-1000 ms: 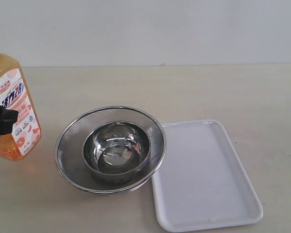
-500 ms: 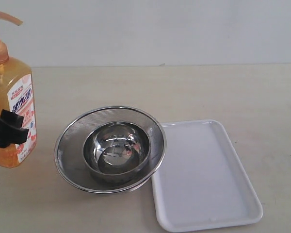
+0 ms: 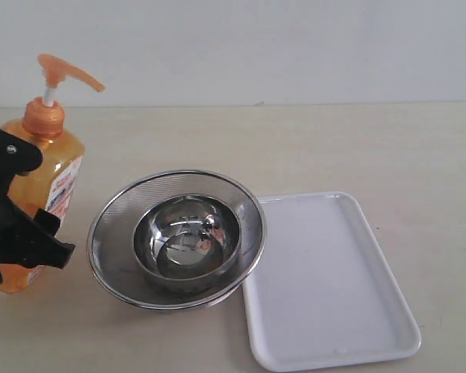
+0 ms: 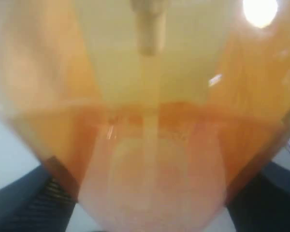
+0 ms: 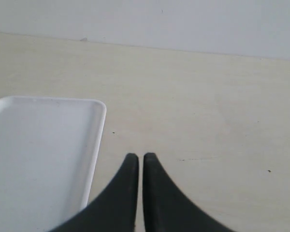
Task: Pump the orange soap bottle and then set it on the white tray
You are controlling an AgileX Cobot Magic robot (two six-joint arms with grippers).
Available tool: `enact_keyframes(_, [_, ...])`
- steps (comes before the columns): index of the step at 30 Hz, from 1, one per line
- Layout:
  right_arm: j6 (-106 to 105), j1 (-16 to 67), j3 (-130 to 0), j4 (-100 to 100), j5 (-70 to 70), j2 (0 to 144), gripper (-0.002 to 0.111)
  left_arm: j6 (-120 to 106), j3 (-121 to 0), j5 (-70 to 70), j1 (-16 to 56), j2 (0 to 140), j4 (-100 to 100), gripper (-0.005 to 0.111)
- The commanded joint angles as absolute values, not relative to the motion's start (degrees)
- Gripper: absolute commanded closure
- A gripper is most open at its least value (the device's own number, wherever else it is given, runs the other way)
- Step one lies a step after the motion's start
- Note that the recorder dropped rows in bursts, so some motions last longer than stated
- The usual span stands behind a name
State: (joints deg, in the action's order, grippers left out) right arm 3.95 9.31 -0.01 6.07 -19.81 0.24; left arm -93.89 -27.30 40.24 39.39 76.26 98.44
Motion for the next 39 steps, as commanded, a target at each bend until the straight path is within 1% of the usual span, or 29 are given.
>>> enact_keyframes(1, [4.01, 9.13, 0.0, 6.47, -19.09, 0.0, 0.107, -90.09, -27.64, 45.22, 43.36, 77.44, 93.1, 0.102])
enact_keyframes(6, [4.01, 9.13, 0.0, 6.47, -19.09, 0.0, 0.107, -90.09, -27.64, 49.5, 47.02, 77.53, 93.01, 0.102])
enact_keyframes(12, [4.01, 9.13, 0.0, 6.47, -19.09, 0.0, 0.107, -89.49, -27.24, 50.83, 48.71, 77.53, 92.36, 0.102])
enact_keyframes(21, [4.01, 9.13, 0.0, 6.47, -19.09, 0.0, 0.107, -82.58, -23.66, 49.41, 48.71, 77.53, 87.03, 0.102])
enact_keyframes(38, [4.01, 9.13, 0.0, 6.57, -19.09, 0.0, 0.107, -79.2, -23.66, 49.41, 48.71, 77.53, 81.8, 0.102])
enact_keyframes(39, [2.22, 9.13, 0.0, 8.9, -18.12, 0.0, 0.107, -79.05, -23.66, 49.41, 48.71, 77.53, 81.8, 0.102])
